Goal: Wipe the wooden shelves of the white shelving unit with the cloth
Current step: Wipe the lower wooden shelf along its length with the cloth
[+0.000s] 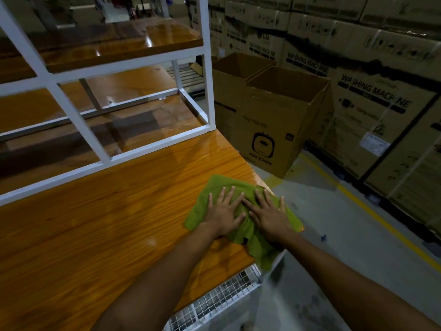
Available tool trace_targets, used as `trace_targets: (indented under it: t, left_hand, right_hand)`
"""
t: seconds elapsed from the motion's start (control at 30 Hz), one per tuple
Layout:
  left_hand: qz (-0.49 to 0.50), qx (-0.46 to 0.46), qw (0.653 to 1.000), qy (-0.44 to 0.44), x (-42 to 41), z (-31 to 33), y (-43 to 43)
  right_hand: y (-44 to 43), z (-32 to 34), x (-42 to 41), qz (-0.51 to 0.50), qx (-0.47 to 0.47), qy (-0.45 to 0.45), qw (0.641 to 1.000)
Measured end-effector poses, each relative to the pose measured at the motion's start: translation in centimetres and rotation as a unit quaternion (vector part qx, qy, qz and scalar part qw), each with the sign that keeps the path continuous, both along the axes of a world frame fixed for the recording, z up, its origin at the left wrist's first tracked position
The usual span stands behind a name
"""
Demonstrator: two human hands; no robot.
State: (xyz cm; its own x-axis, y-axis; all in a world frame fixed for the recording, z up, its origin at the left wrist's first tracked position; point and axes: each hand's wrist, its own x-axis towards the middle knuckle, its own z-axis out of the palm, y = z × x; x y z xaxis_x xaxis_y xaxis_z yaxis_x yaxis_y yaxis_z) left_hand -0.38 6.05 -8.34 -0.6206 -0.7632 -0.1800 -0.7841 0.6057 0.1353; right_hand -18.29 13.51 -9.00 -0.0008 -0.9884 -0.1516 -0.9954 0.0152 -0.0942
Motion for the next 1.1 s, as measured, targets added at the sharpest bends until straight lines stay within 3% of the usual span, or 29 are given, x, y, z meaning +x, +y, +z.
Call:
trace_targets:
  t: [0.37, 0.73, 0.9, 1.1]
  left_hand:
    - [0.022, -0.052, 0.998, -0.011, 4.8, -1.4, 4.8]
    - [0.099, -0.036, 0.994, 0.019, 2.1, -0.7, -2.8]
    - [0.111, -0.049, 0.993, 0.006, 3.8, -0.9, -5.2]
    - [0.026, -0.057, 0.998, -0.001, 3.0, -1.2, -5.9]
  right_hand:
    - [4.0, -1.6, 2.3, 0.104, -0.053, -0.008, 0.993]
    - [-4.9, -0.7, 3.5, 0.005, -0.016, -0.010, 1.000]
    - [-7.5, -0.5, 4.5, 0.082, -0.013, -0.003, 0.997]
    - [-9.2, -0.9, 0.1, 0.196, -0.043, -0.020, 0.979]
